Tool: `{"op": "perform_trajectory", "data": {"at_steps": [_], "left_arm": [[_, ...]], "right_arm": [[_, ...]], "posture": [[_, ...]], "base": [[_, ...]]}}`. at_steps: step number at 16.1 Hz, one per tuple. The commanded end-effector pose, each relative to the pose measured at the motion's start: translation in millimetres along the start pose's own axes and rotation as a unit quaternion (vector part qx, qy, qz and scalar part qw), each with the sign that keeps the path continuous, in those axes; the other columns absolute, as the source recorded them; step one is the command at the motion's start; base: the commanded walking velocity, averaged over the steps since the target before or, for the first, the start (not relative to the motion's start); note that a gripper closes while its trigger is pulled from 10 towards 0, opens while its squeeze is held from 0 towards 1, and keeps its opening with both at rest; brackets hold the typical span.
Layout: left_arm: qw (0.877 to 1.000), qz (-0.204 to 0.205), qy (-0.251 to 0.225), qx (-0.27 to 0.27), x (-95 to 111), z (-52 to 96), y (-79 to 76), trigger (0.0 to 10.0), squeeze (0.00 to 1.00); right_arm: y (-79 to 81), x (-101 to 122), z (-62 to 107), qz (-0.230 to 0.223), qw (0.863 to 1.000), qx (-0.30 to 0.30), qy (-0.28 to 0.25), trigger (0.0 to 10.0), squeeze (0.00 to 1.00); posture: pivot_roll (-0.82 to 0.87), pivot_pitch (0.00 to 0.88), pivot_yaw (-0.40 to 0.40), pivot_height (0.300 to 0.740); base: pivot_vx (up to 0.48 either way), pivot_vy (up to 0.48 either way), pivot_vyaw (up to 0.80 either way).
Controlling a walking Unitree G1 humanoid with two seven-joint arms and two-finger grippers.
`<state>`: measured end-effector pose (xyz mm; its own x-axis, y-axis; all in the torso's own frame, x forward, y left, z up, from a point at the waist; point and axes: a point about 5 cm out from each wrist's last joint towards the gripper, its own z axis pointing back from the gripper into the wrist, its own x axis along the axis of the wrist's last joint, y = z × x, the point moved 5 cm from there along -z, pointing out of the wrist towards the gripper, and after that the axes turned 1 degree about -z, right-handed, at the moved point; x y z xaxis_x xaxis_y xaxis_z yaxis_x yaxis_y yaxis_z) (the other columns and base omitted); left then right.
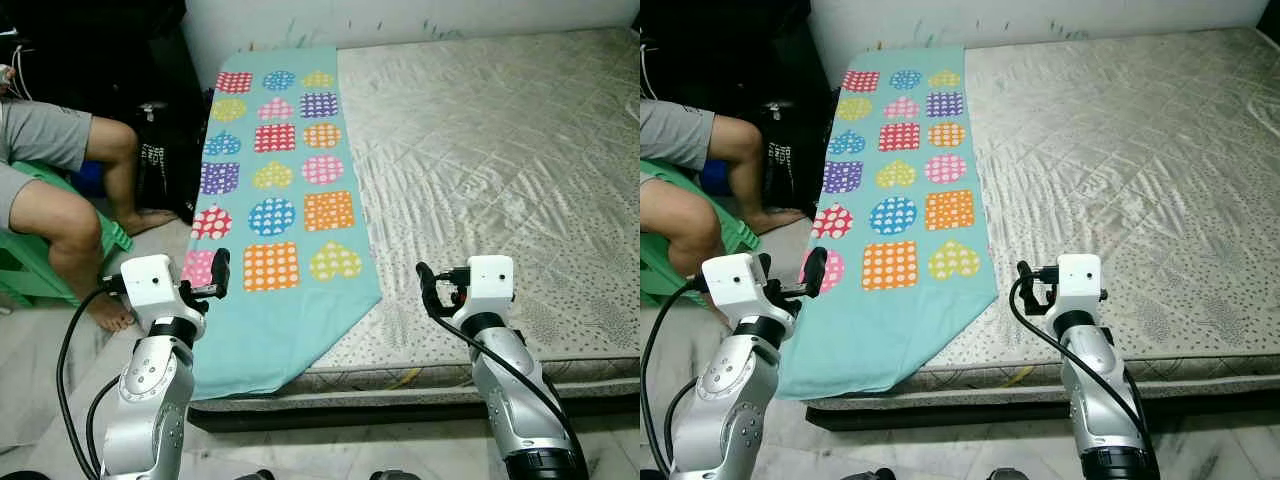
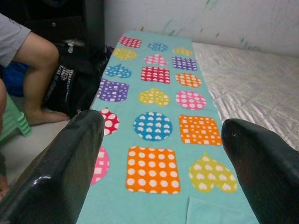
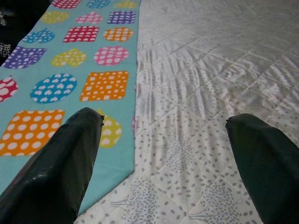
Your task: Clean up the room
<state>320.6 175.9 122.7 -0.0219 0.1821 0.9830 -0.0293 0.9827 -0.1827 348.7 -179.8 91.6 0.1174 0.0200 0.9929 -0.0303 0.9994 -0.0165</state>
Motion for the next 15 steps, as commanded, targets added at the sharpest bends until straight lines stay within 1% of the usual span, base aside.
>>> {"op": "perform_trajectory", "data": {"at_steps": [1, 5, 6, 10, 11, 13, 15], "left_arm": [[1.000, -0.008, -0.001, 0.007, 2.0, -0.3, 3.5, 10.0, 0.00], [1.000, -0.011, -0.001, 0.011, 1.8, -1.1, 3.6, 10.0, 0.00], [1.000, -0.011, -0.001, 0.012, 1.5, -1.3, 3.8, 10.0, 0.00], [1.000, -0.012, -0.001, 0.015, 1.1, -1.4, 4.5, 10.0, 0.00], [1.000, -0.012, -0.001, 0.016, 1.2, -1.5, 4.6, 10.0, 0.00], [1.000, -0.012, -0.002, 0.017, 1.3, -1.6, 4.0, 10.0, 0.00], [1.000, -0.015, -0.005, 0.020, 2.2, -1.8, 4.6, 10.0, 0.00]], "right_arm": [[5.3, 0.3, 1.1, -0.004, 1.000, 0.009, 0.000, 10.0, 0.00], [5.8, 0.6, 0.3, -0.003, 1.000, 0.012, -0.001, 10.0, 0.00], [6.0, 0.6, 0.2, -0.002, 1.000, 0.013, -0.001, 10.0, 0.00], [7.0, 0.6, -0.1, -0.002, 1.000, 0.016, -0.001, 10.0, 0.00], [7.2, 0.5, -0.2, -0.002, 1.000, 0.017, 0.000, 10.0, 0.00], [7.3, 1.1, -0.7, -0.002, 1.000, 0.018, -0.002, 10.0, 0.00], [7.9, 1.7, -1.2, 0.000, 1.000, 0.020, -0.004, 10.0, 0.00]], "posture": [[-0.14, 0.163, 0.097, 0.740], [-0.14, 0.161, 0.096, 0.740], [-0.14, 0.161, 0.096, 0.732], [-0.14, 0.161, 0.096, 0.677], [-0.14, 0.161, 0.096, 0.657], [-0.14, 0.161, 0.092, 0.637], [-0.14, 0.158, 0.091, 0.637]], "base": [[0.000, 0.000, 0.00], [0.000, 0.000, 0.00], [0.000, 0.000, 0.00], [0.000, 0.000, 0.00], [0.000, 0.000, 0.00], [0.000, 0.000, 0.00], [0.000, 0.000, 0.00]]}}
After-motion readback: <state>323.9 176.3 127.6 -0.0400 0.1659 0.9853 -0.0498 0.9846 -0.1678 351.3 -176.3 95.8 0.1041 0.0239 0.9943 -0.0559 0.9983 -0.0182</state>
